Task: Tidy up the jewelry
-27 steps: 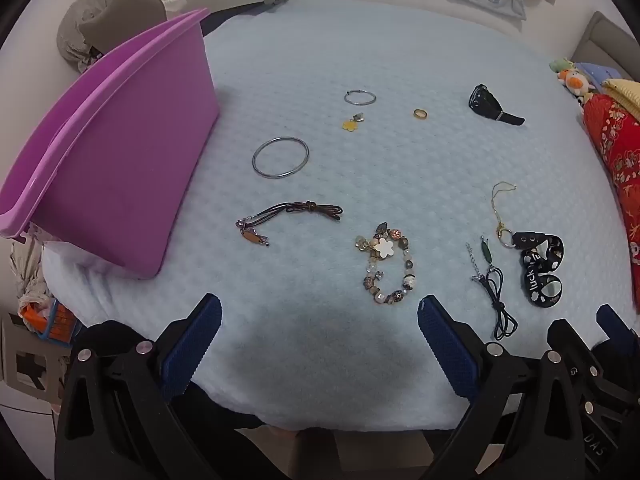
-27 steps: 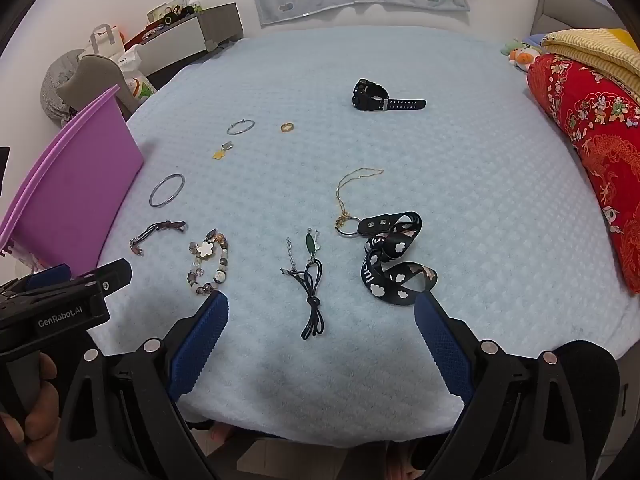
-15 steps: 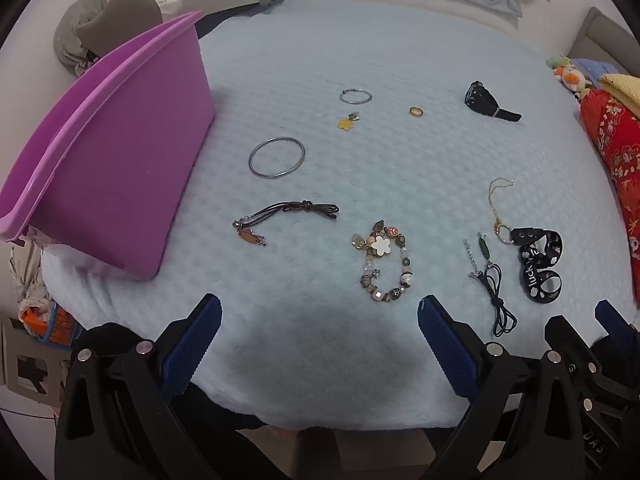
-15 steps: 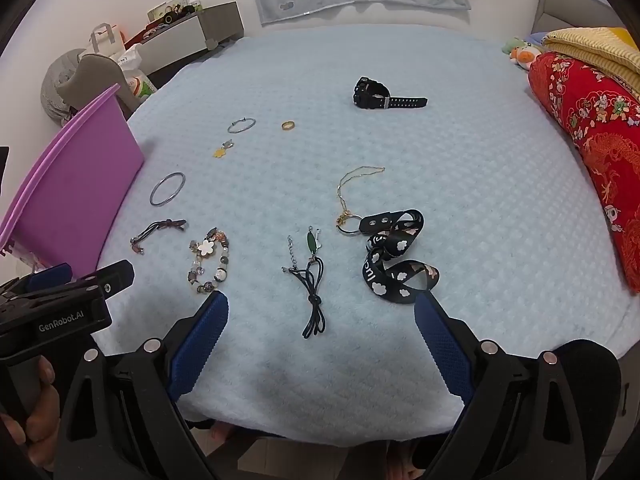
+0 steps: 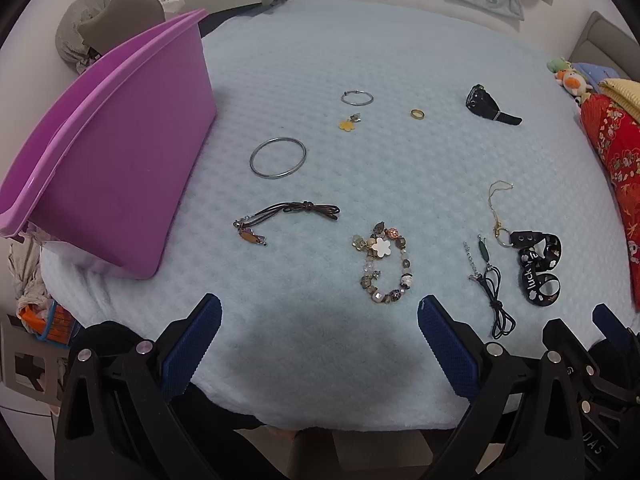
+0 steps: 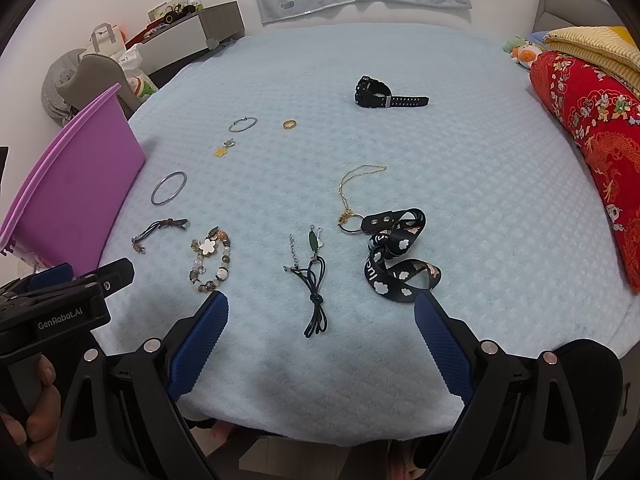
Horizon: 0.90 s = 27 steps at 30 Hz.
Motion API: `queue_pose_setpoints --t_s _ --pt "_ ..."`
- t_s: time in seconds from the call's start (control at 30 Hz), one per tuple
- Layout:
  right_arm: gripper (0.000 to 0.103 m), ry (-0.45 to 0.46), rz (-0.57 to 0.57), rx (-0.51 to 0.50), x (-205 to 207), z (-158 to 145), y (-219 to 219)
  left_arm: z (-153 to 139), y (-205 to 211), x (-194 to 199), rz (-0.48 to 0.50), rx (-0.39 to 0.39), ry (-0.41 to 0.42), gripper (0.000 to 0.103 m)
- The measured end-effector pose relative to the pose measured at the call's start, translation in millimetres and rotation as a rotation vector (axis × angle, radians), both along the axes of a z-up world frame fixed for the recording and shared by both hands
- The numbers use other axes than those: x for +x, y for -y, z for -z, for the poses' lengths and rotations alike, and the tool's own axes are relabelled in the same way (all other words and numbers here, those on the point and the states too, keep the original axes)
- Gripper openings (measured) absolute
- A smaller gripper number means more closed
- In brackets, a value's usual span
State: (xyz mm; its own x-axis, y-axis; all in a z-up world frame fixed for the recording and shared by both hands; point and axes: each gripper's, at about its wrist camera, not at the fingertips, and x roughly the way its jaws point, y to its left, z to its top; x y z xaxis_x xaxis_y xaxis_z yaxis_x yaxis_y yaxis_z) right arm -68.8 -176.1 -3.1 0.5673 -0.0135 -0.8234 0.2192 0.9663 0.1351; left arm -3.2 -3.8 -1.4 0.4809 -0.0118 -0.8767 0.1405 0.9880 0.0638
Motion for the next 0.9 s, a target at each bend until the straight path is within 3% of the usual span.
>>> queue_pose_setpoints --t_s 0.9 --pt "0.09 -0.002 -0.002 0.004 -0.9 0.3 -1.1 -0.9 -5.5 0.6 -0.009 -0.014 0.0 0.097"
